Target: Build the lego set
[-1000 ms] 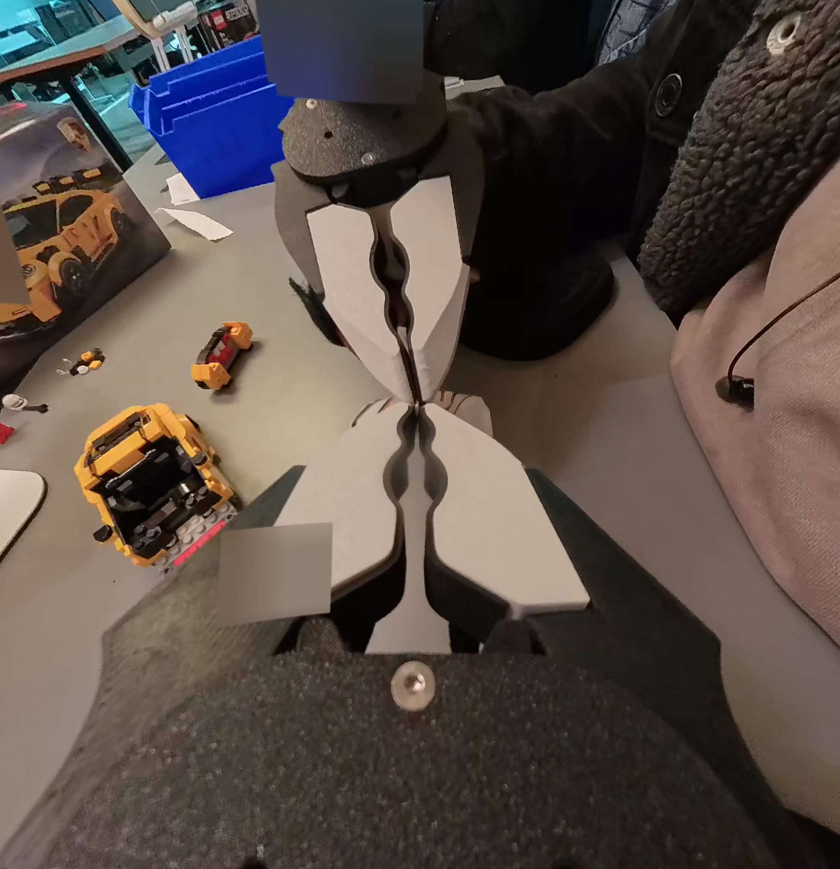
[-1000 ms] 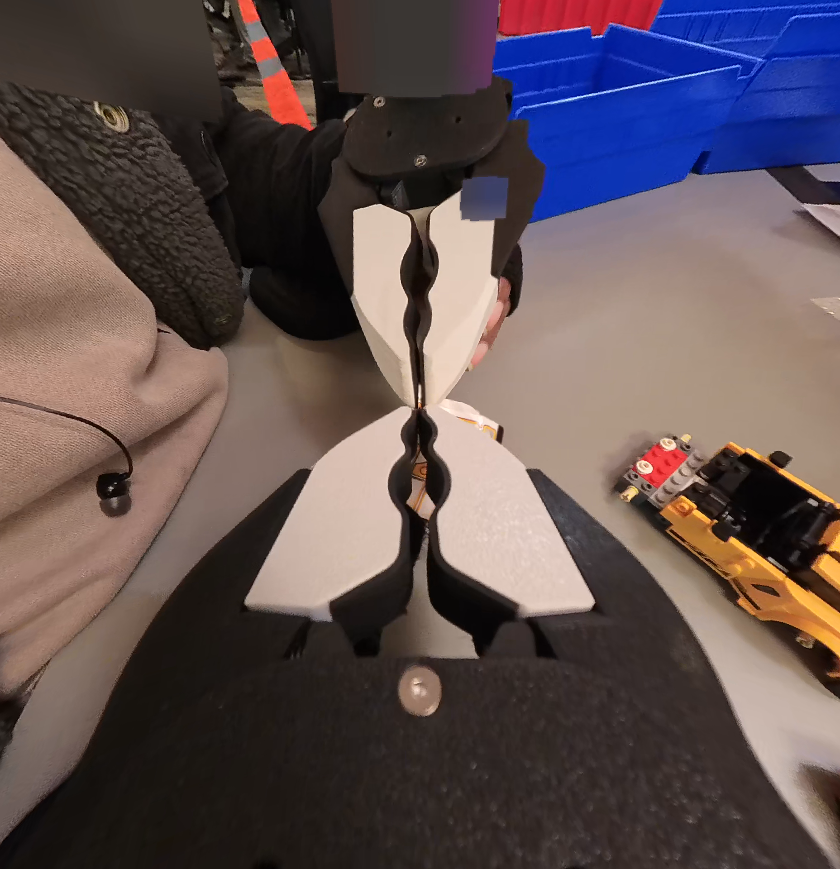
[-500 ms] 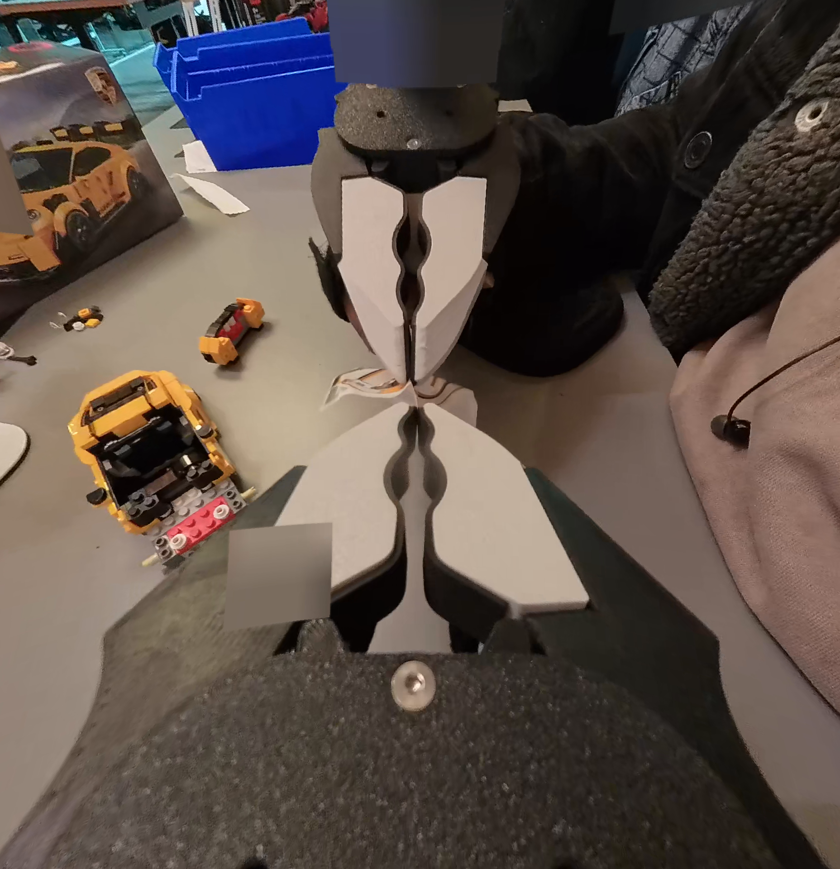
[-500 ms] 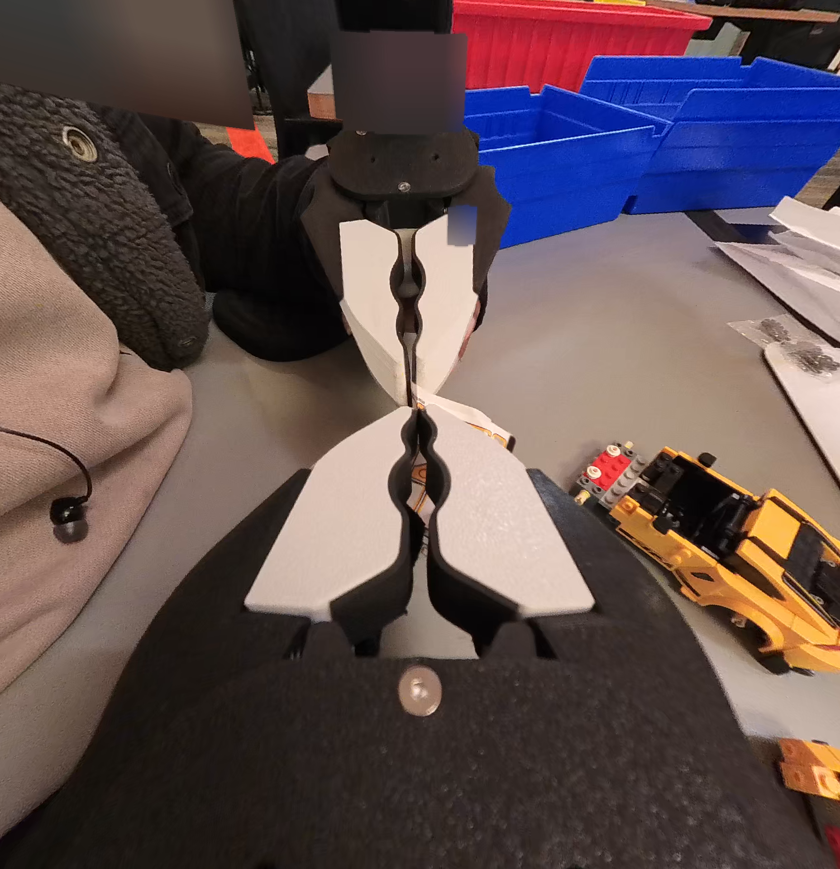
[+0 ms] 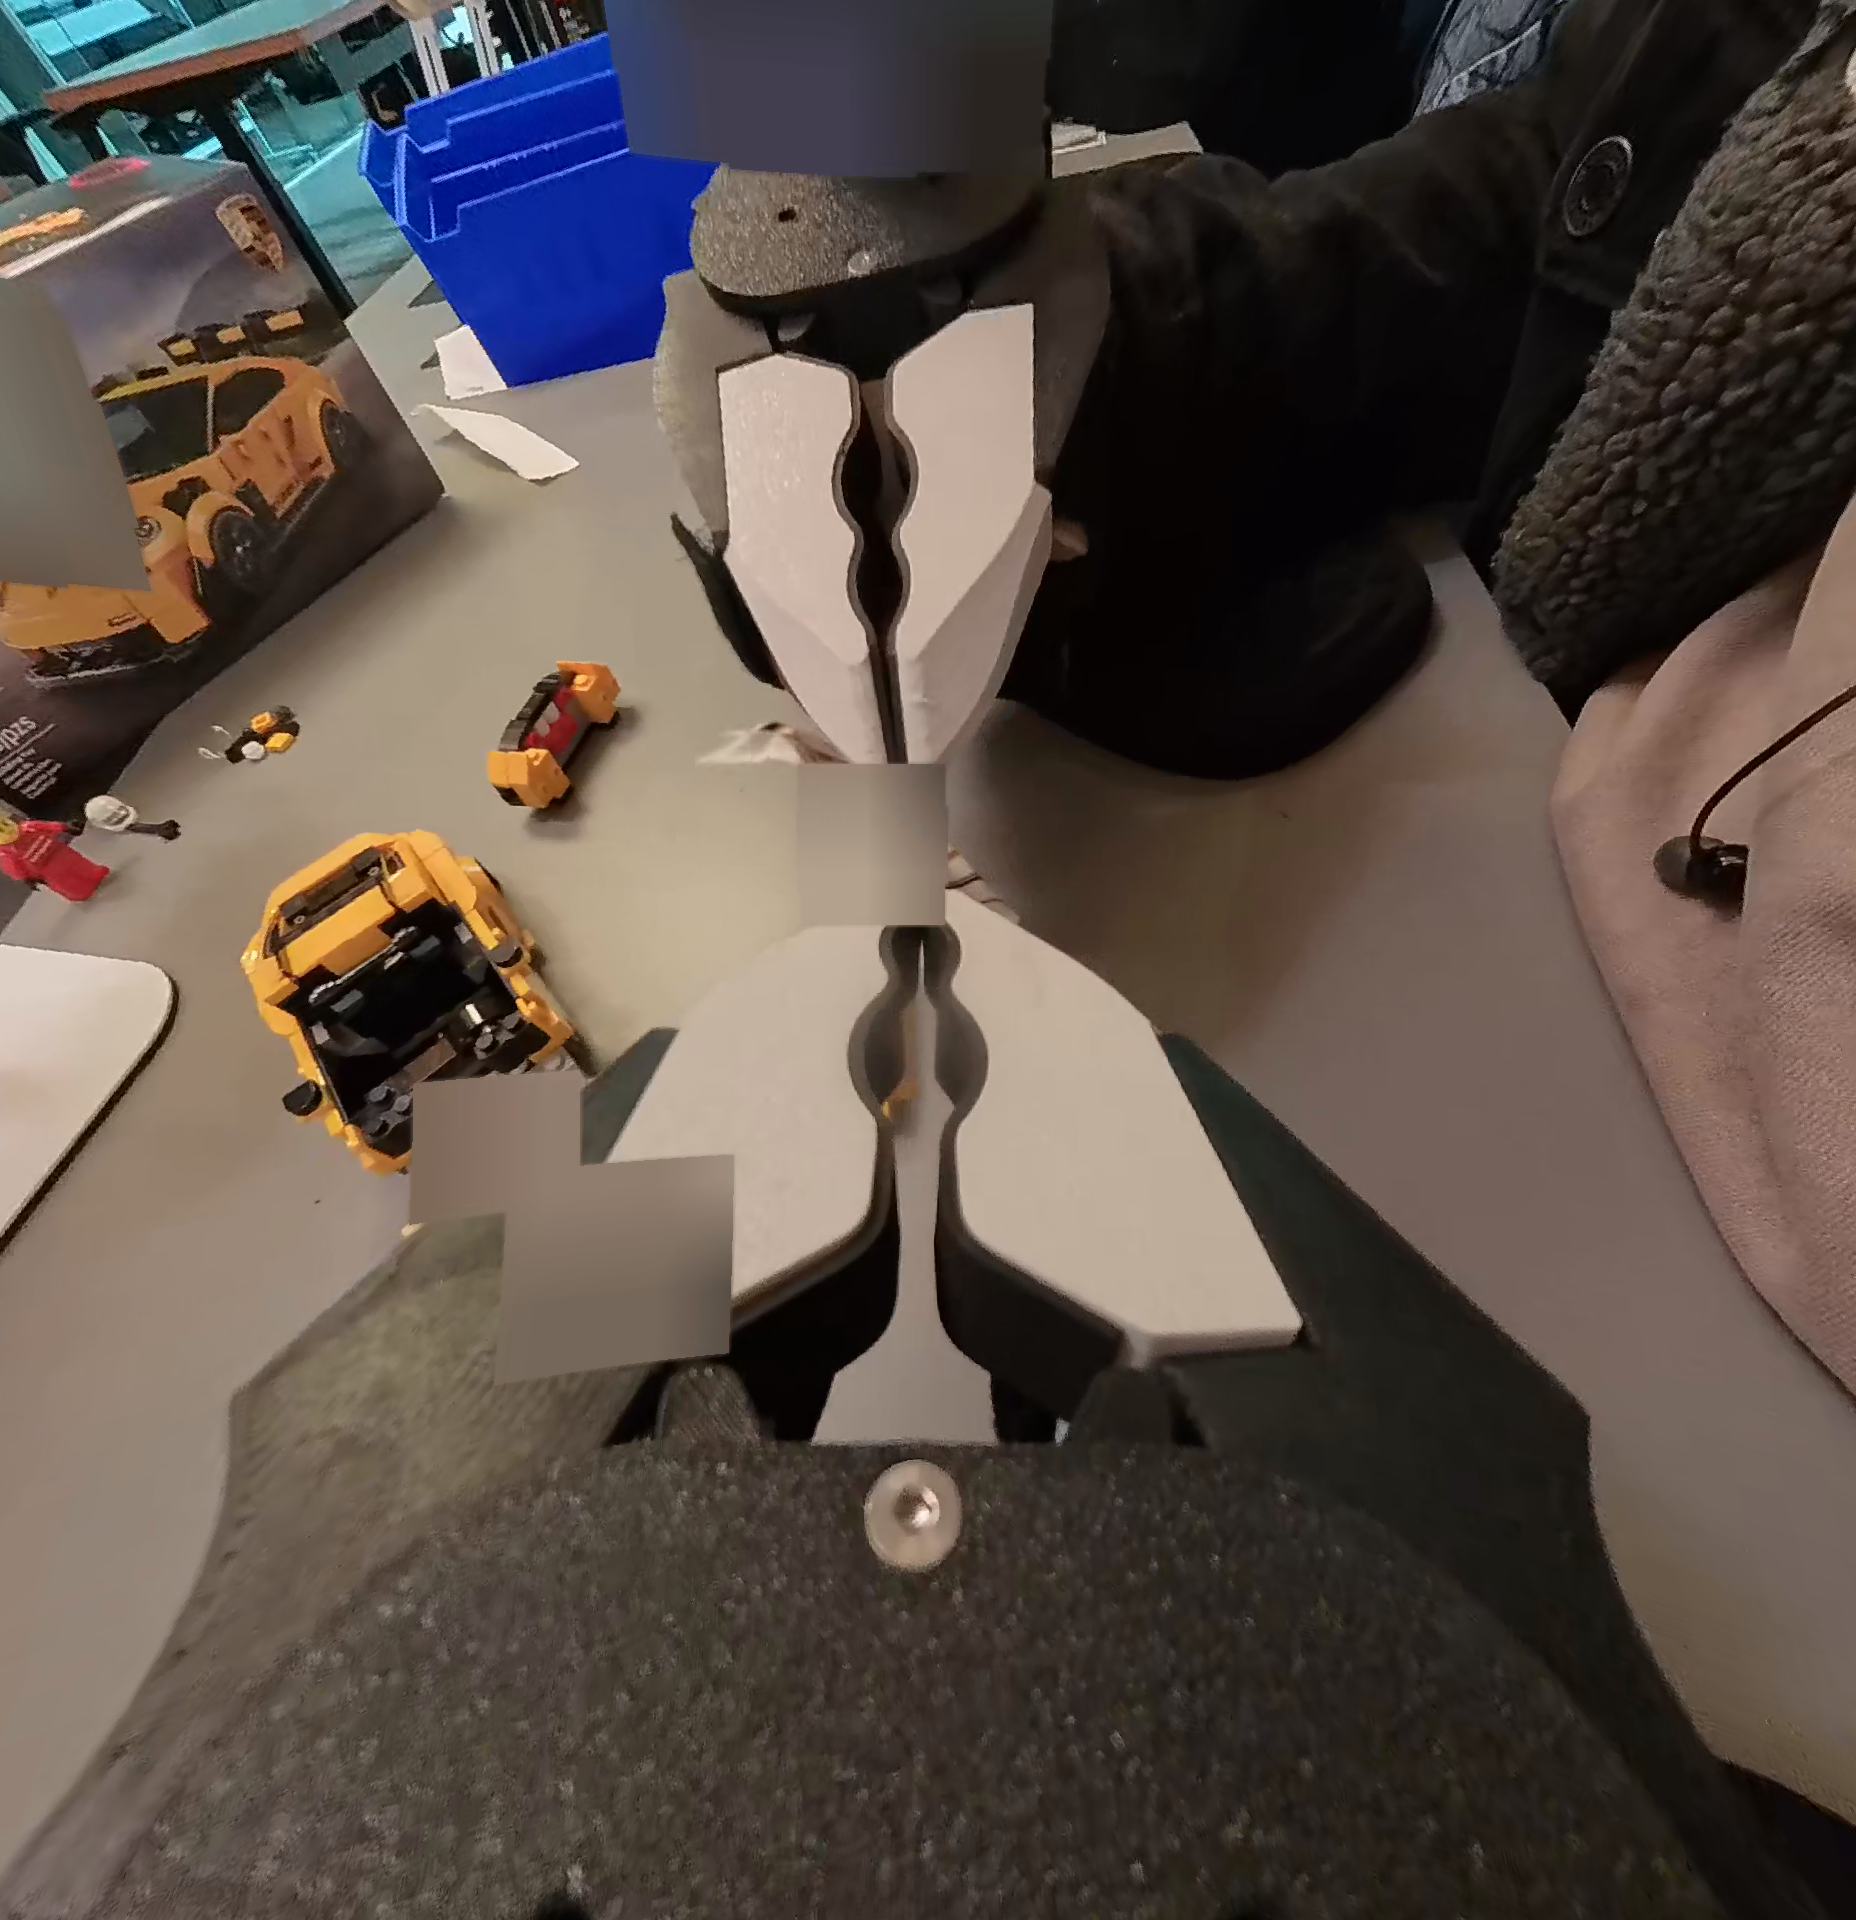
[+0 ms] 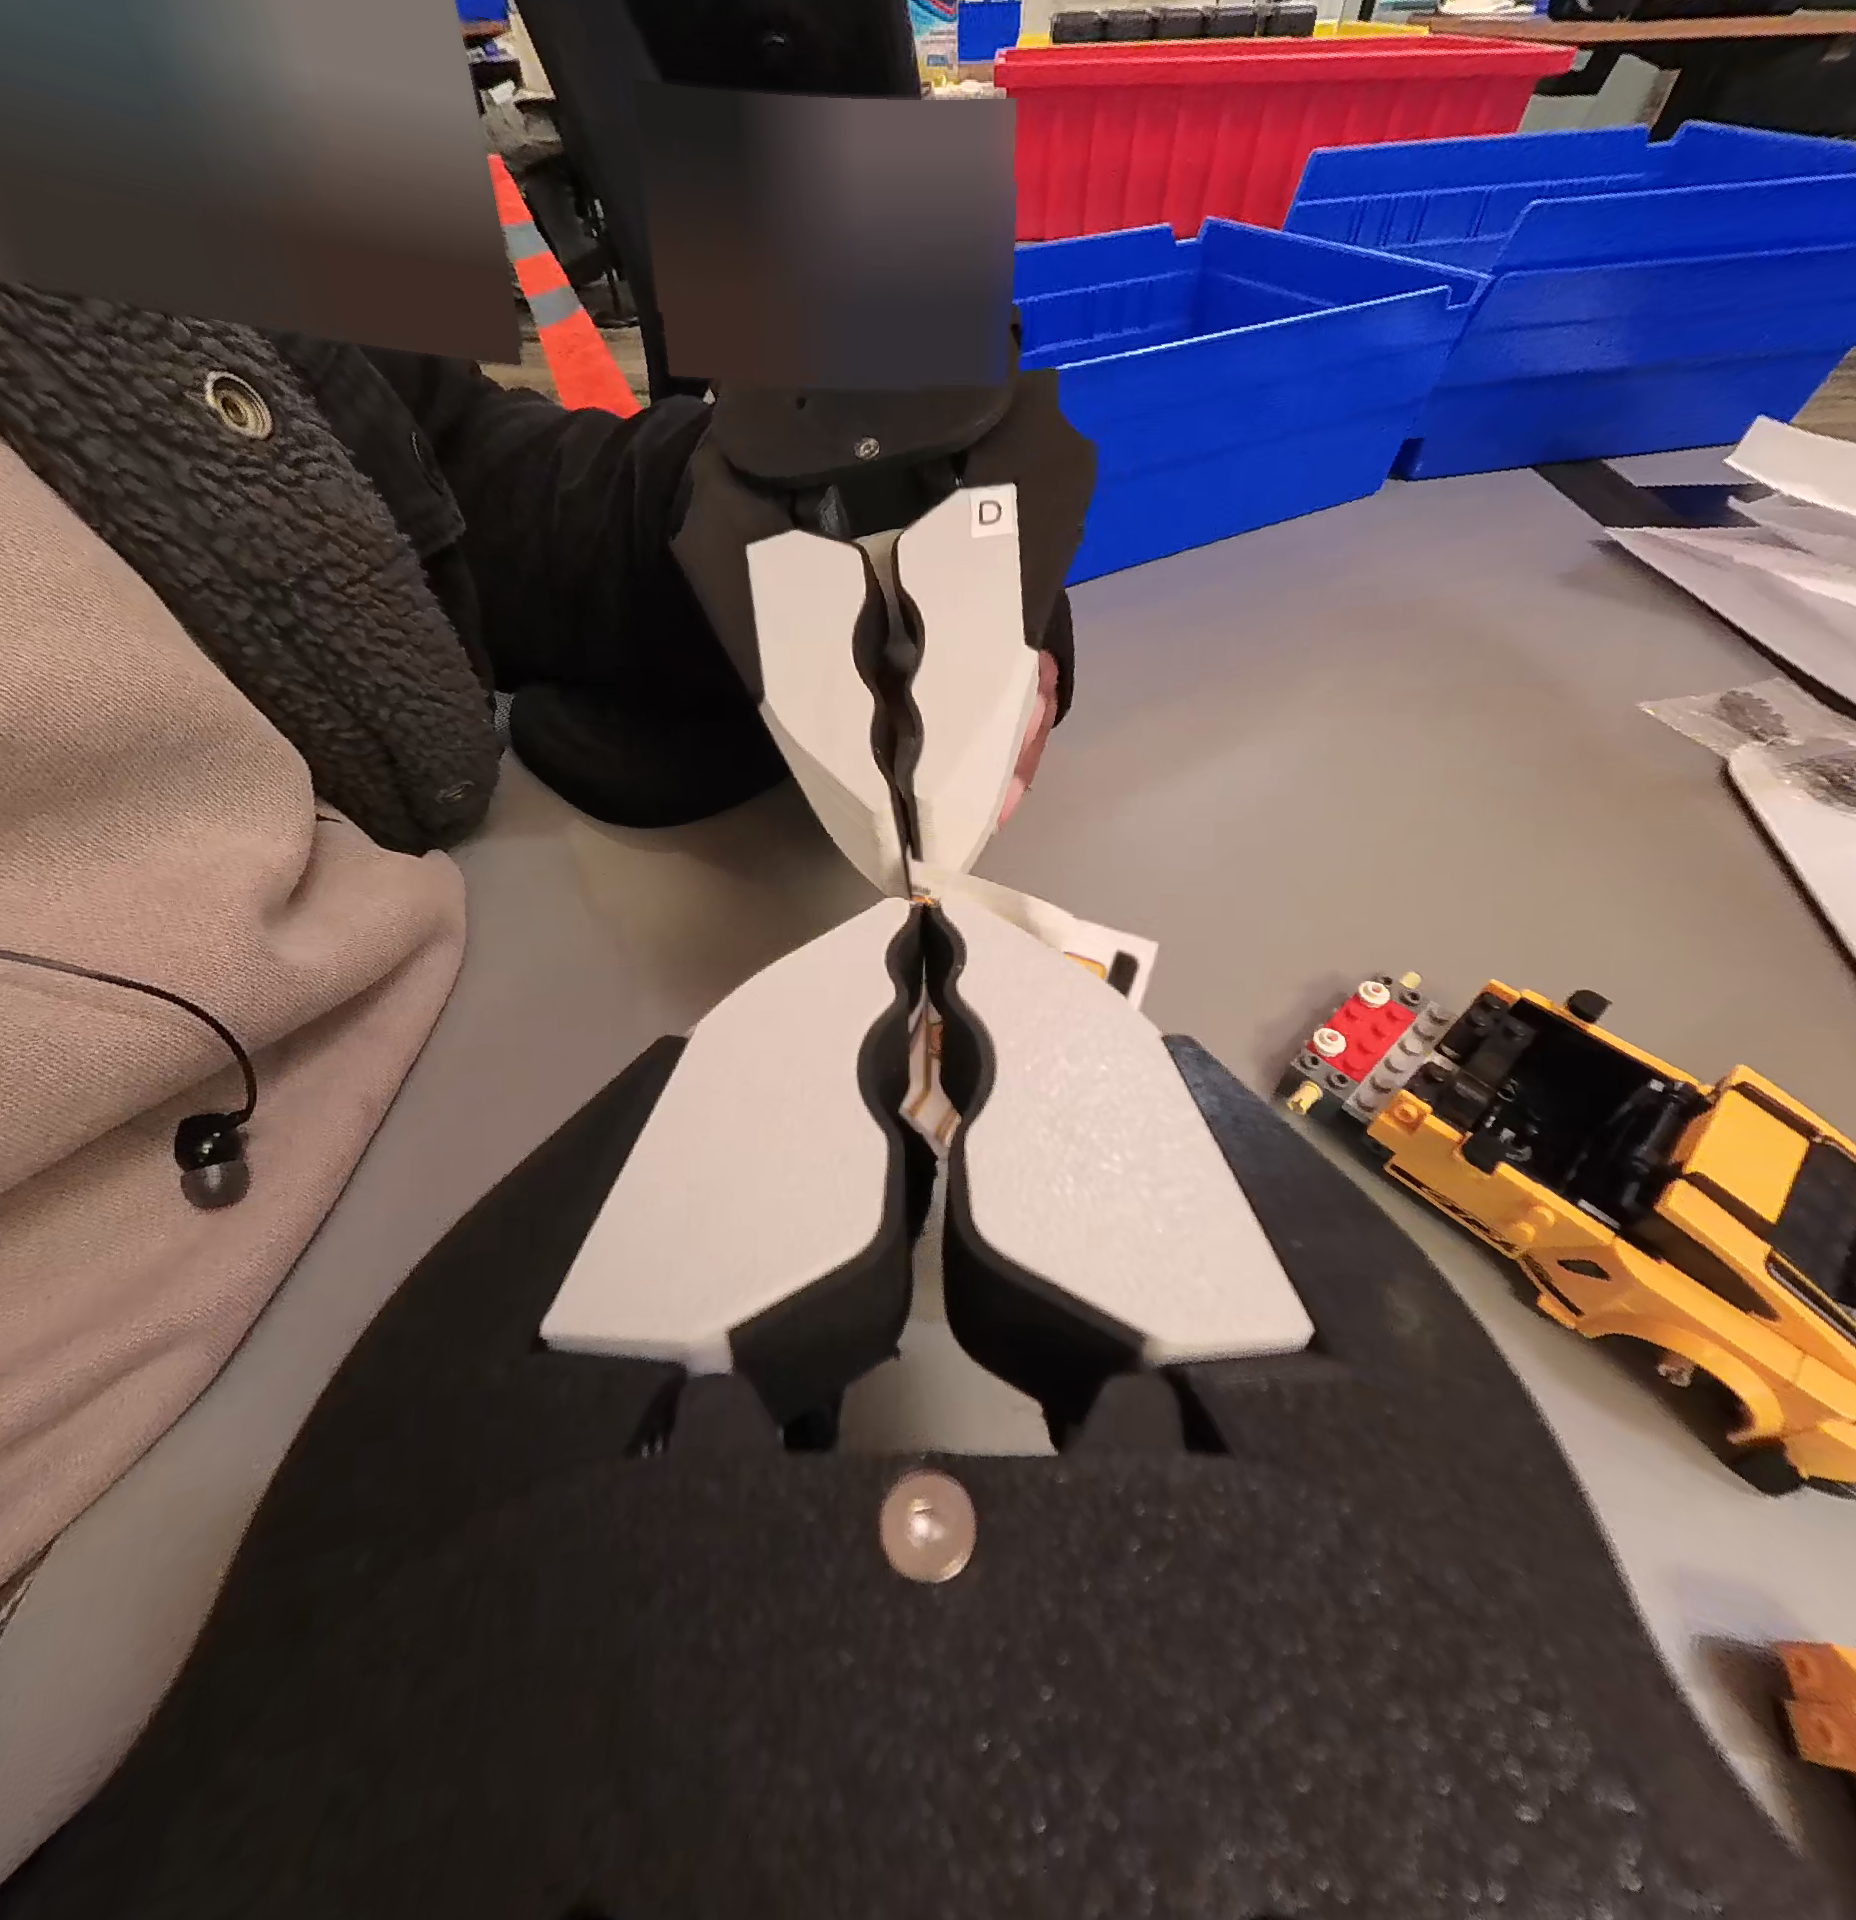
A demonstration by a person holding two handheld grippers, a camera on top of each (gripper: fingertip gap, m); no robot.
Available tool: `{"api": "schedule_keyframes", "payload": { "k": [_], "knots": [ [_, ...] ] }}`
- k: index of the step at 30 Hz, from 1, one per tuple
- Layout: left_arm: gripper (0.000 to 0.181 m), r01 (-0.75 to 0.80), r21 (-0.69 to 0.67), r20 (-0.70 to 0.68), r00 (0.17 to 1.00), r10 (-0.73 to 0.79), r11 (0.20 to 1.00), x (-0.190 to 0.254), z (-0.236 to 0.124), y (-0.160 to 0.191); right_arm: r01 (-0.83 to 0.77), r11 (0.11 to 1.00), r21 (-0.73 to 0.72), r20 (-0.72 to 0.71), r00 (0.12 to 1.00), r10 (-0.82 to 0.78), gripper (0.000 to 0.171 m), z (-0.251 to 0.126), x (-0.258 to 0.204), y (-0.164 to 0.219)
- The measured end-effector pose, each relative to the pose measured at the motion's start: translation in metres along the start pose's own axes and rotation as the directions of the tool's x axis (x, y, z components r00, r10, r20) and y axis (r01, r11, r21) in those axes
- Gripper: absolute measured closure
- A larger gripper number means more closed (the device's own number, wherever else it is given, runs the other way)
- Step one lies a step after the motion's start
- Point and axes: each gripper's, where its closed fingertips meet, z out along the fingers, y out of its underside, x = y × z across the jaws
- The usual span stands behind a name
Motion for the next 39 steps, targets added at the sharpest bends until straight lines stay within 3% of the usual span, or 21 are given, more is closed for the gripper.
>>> {"api": "schedule_keyframes", "payload": {
  "k": [5,14,20,24,29,32,36,37,39],
  "knots": [
    [0.181,0.064,0.01,-0.004,0.998,-0.064,0.998,-0.004,-0.003,0.0,-0.011,1.0,0.024,-0.007,1.0,0.011,0.171,-0.004,0.003,-0.004],
    [0.181,0.312,0.031,0.052,0.948,-0.313,0.95,-0.037,-0.018,0.014,-0.025,0.994,0.107,-0.055,0.998,0.031,0.171,-0.014,0.014,-0.017],
    [0.181,0.628,-0.026,0.118,0.774,-0.622,0.777,-0.074,-0.043,0.061,-0.042,0.992,0.122,-0.091,0.994,0.054,0.171,-0.016,0.022,-0.017],
    [0.172,0.709,-0.077,0.302,0.687,-0.661,0.701,-0.097,-0.061,0.1,-0.047,0.992,0.116,-0.092,0.994,0.058,0.171,-0.015,0.023,-0.016],
    [0.155,0.657,-0.036,0.549,0.642,-0.535,0.753,-0.129,-0.085,0.111,-0.055,0.993,0.109,-0.11,0.992,0.067,0.171,-0.015,0.027,-0.013],
    [0.157,0.554,-0.035,0.586,0.686,-0.431,0.832,-0.133,-0.088,0.096,-0.062,0.993,0.104,-0.13,0.989,0.075,0.171,-0.015,0.031,-0.011],
    [0.177,0.392,-0.029,0.24,0.896,-0.375,0.919,-0.078,-0.043,0.047,-0.072,0.992,0.103,-0.134,0.987,0.085,0.171,-0.015,0.033,-0.01],
    [0.181,0.375,-0.056,0.157,0.919,-0.363,0.925,-0.062,-0.032,0.043,-0.072,0.992,0.102,-0.133,0.987,0.085,0.171,-0.015,0.033,-0.009],
    [0.181,0.346,-0.195,0.145,0.936,-0.322,0.918,-0.049,-0.017,0.061,-0.073,0.992,0.098,-0.131,0.988,0.086,0.171,-0.014,0.033,-0.008]
  ]
}}
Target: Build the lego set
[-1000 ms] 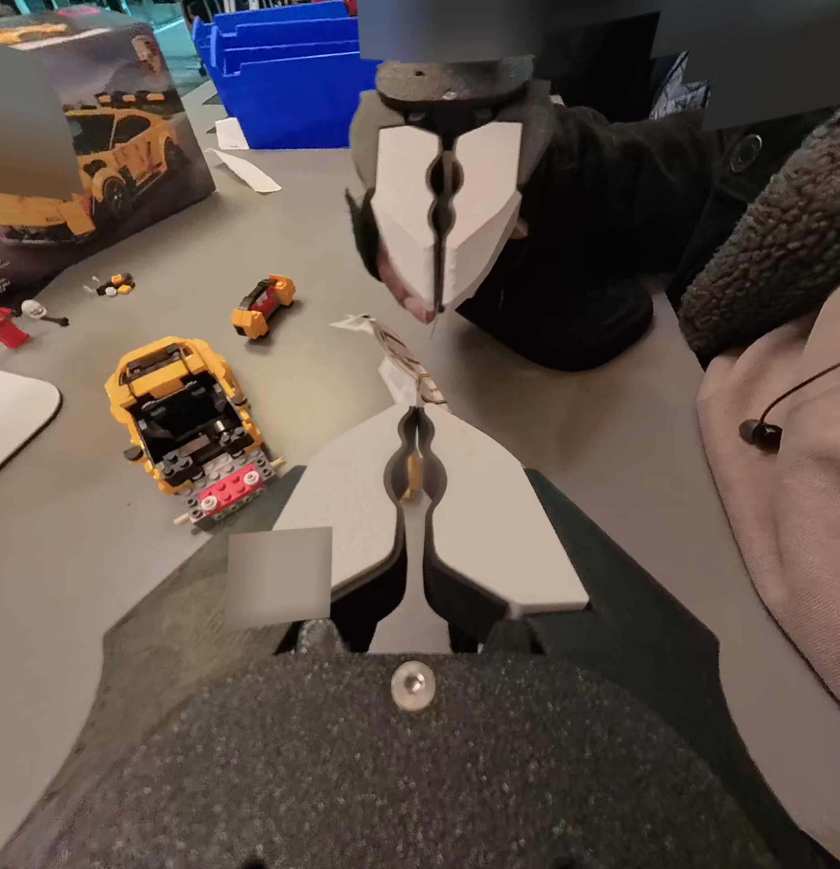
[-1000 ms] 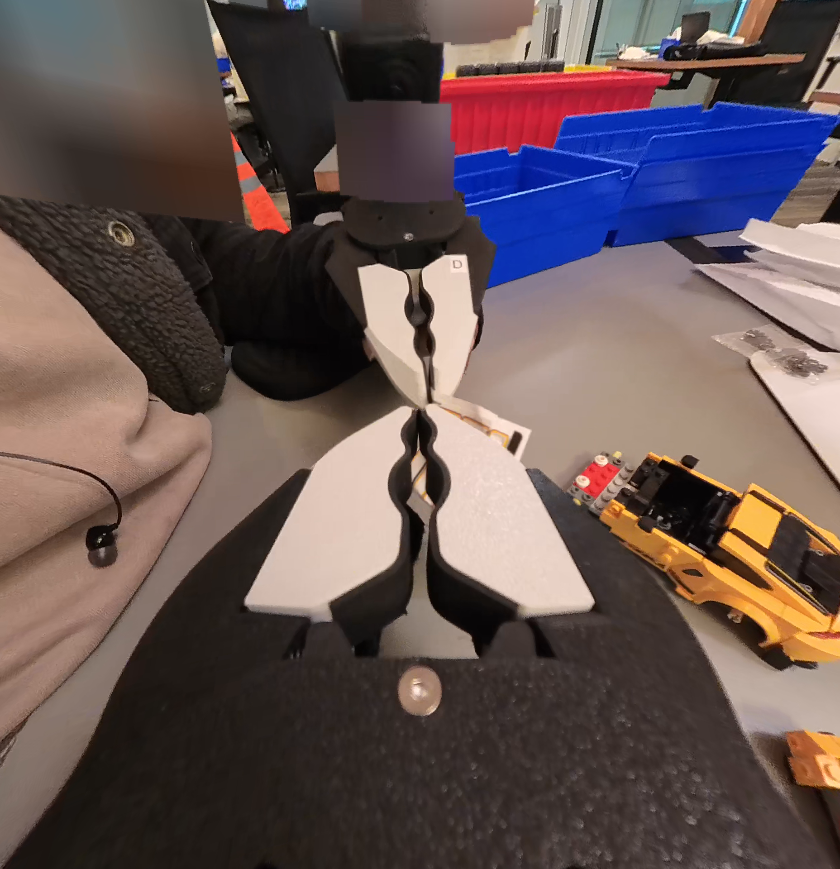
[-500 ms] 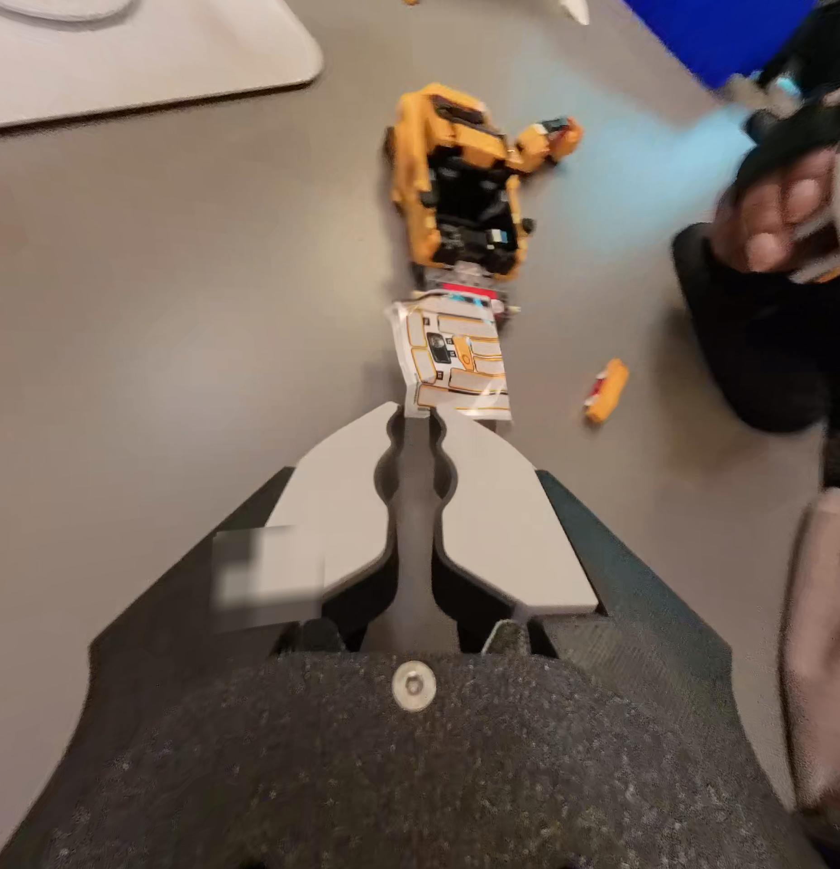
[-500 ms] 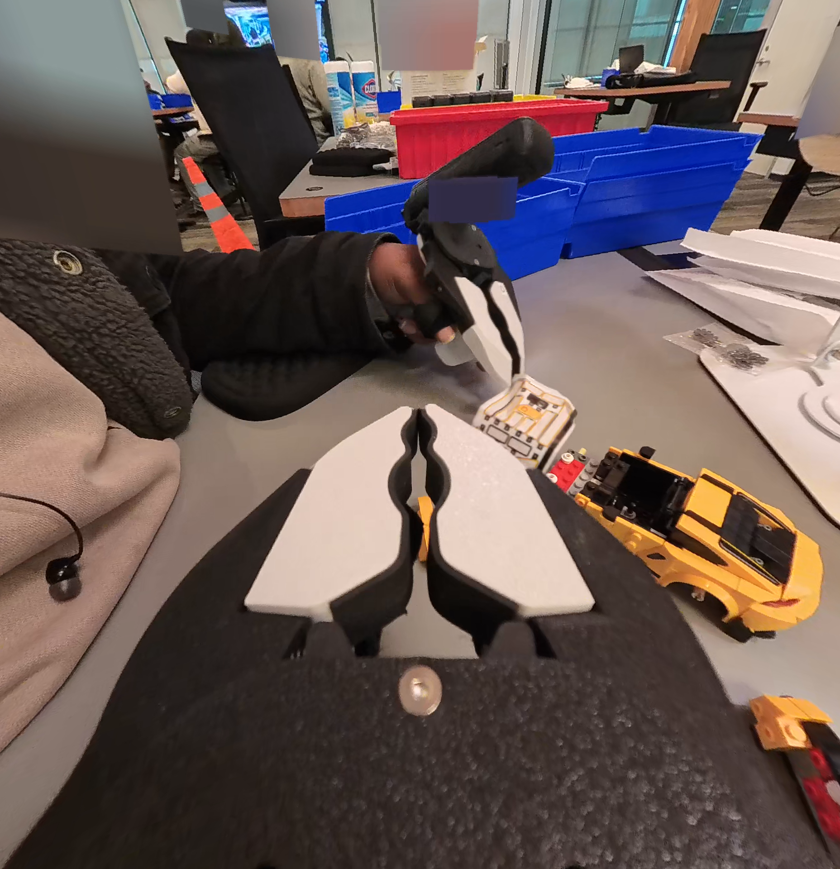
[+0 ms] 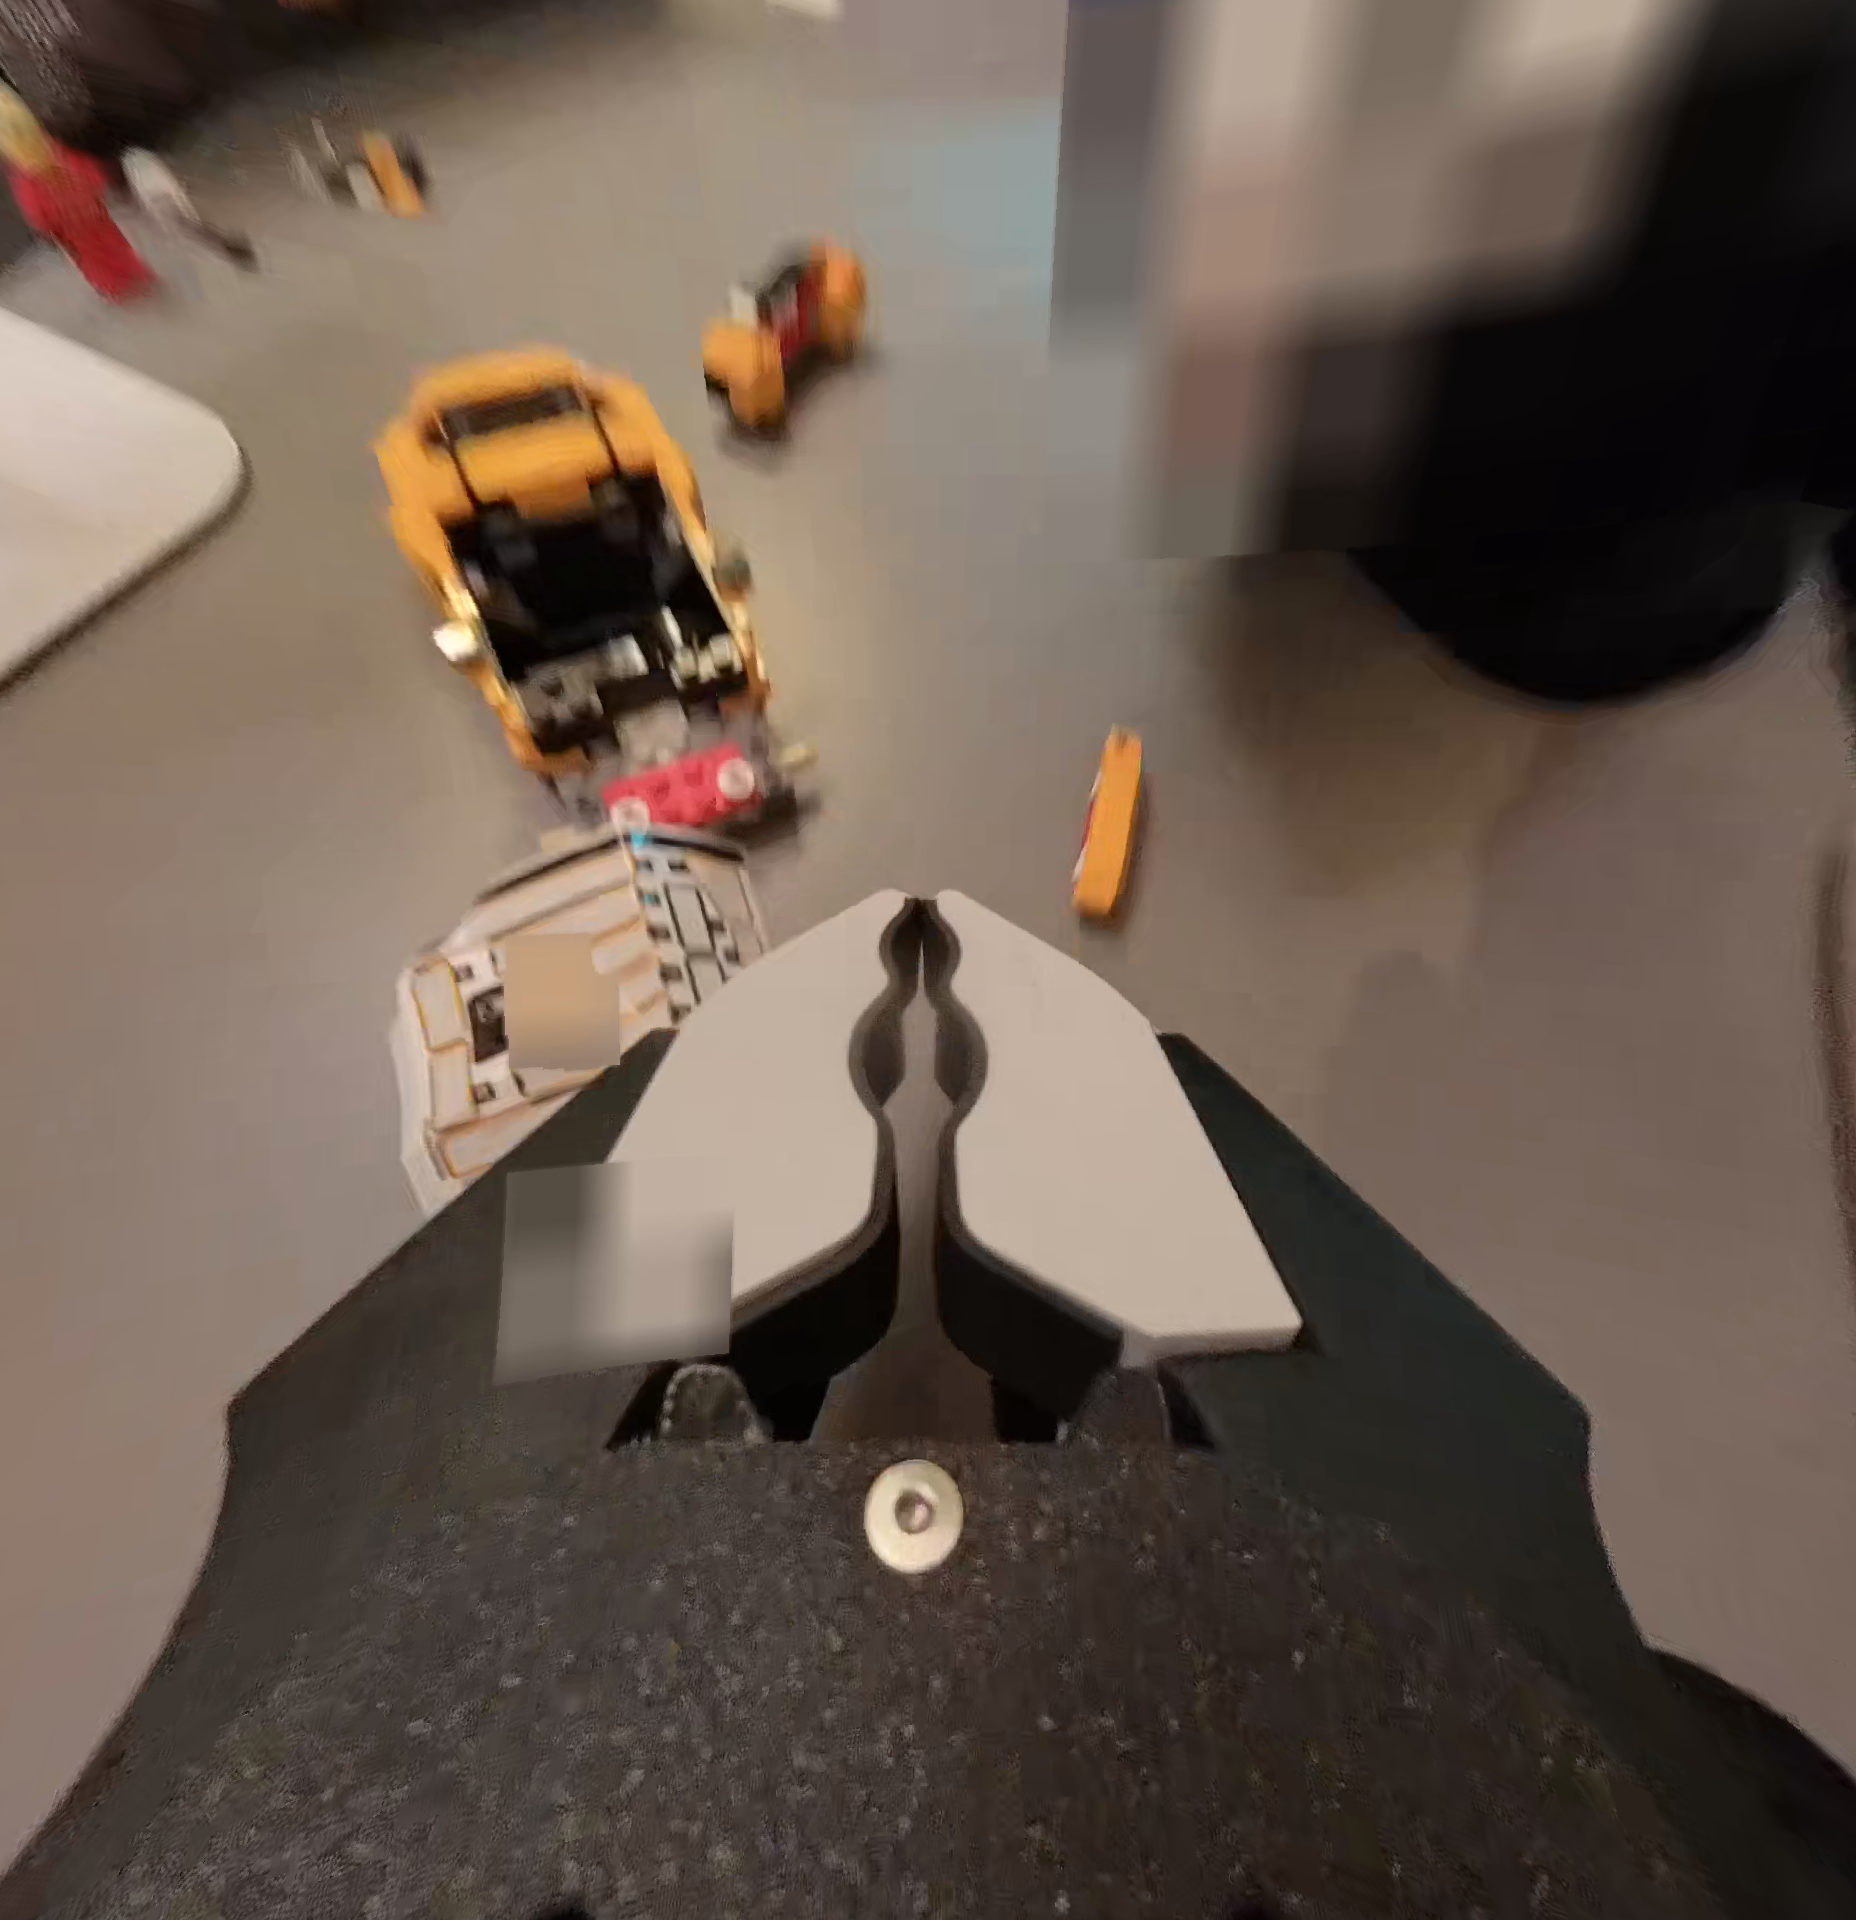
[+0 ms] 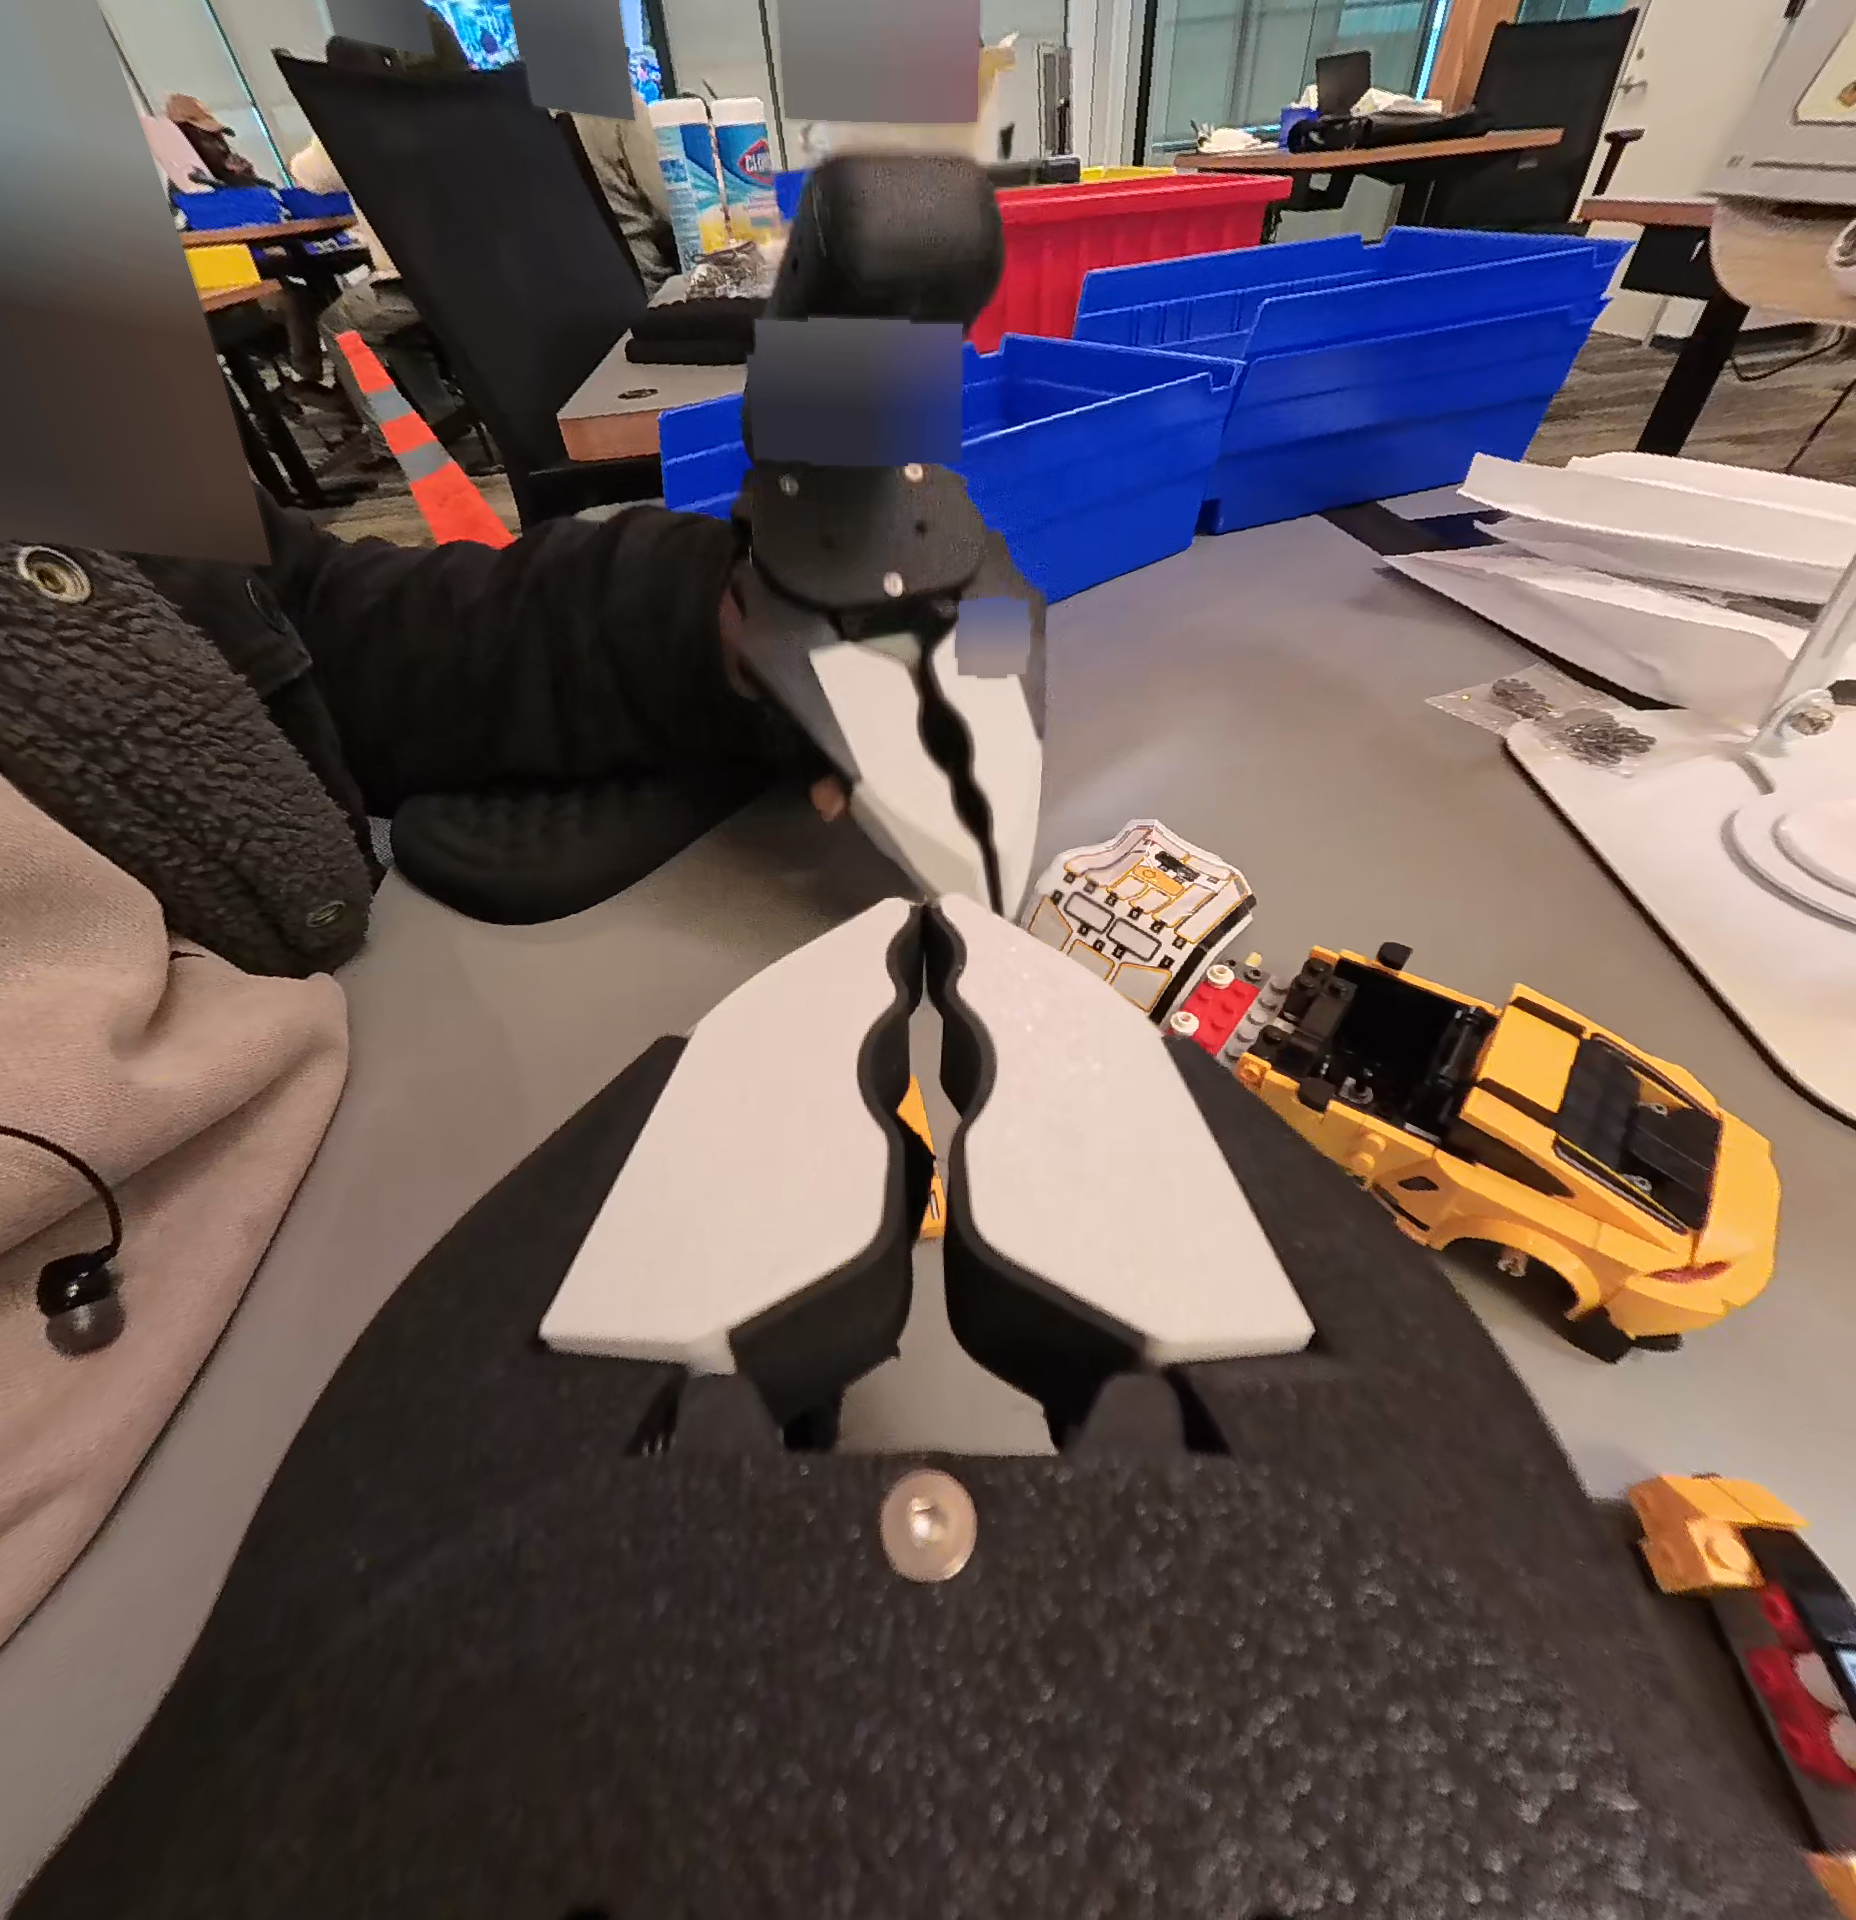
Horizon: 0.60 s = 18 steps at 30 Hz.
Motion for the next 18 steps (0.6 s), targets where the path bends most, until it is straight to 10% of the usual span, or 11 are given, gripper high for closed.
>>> {"api": "schedule_keyframes", "payload": {
  "k": [6,18],
  "knots": [
    [0.181,0.121,-0.172,0.434,0.9,-0.035,0.978,-0.08,-0.008,0.04,-0.009,1.0,-0.006,0.001,1.0,0.009,0.171,0.002,0.001,0.002],
    [0.181,0.193,0.044,0.541,0.82,-0.186,0.98,-0.102,-0.035,0.023,-0.008,1.0,-0.011,-0.272,0.962,0.005,0.171,0.0,0.038,0.003]
  ]
}}
